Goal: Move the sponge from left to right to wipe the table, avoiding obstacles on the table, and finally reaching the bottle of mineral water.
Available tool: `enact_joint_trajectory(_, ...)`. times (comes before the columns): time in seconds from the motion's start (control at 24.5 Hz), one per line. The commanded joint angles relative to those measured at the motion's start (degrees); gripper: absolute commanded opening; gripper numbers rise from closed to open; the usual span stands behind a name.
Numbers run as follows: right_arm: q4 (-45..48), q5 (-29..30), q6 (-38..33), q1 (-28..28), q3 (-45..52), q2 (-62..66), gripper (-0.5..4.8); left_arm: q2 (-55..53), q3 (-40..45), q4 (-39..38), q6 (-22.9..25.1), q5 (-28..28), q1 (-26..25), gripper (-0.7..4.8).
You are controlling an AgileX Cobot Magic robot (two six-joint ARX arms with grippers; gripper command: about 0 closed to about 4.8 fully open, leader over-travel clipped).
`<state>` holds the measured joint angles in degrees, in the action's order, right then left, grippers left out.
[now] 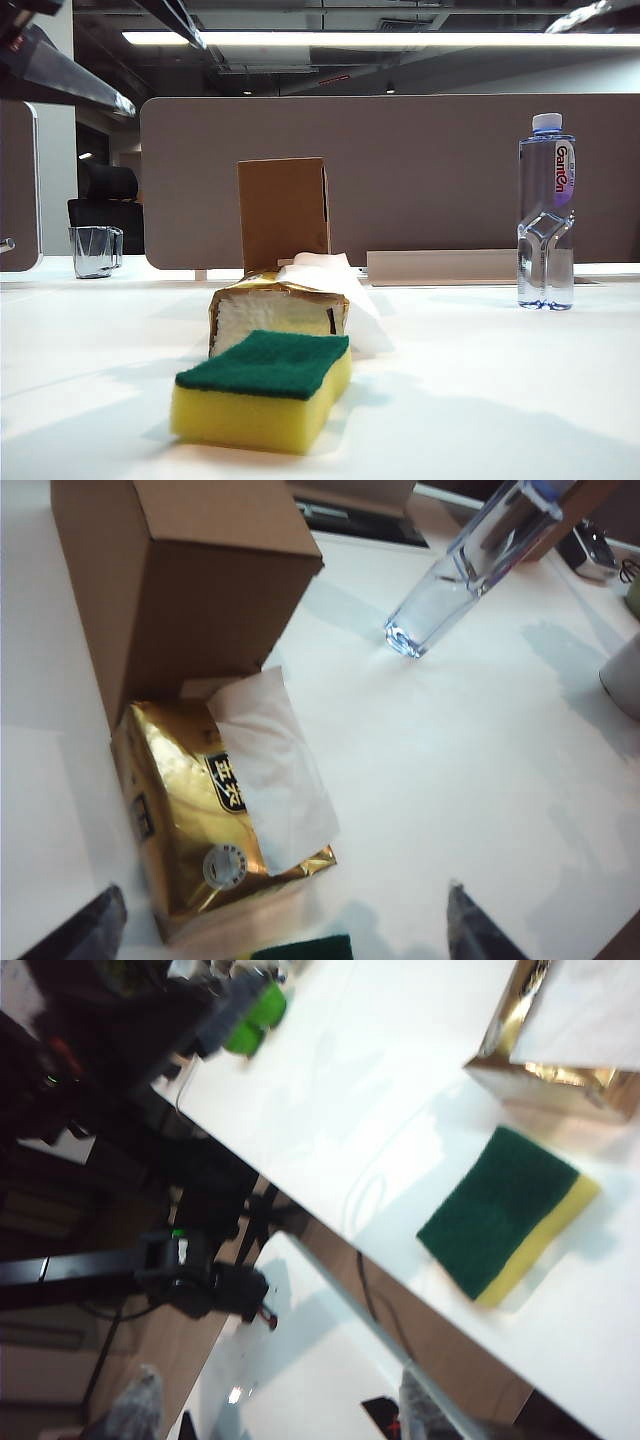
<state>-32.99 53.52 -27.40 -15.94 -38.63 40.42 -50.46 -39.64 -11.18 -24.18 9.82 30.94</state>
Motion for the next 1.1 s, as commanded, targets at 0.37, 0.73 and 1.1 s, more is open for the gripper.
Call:
enact_joint_trajectory(0.37, 0.0, -5.0, 0.2, -7.9, -0.2, 9.7, 3.2, 4.8, -0.3, -1.0, 3.1, -0.2, -0.3, 4.79)
enact_joint_trajectory(0.73, 1.4, -11.3, 0.1, -13.5, -0.2, 19.5, 3.92, 9.2, -0.4, -4.0, 4.3, -0.3, -0.7, 4.79)
enact_joint_trajectory(1.1, 11.3, -14.9, -3.0, -17.0, -0.2, 27.6, 3.92, 14.5, -0.4, -7.8, 5.8, -0.9, -0.7, 4.79)
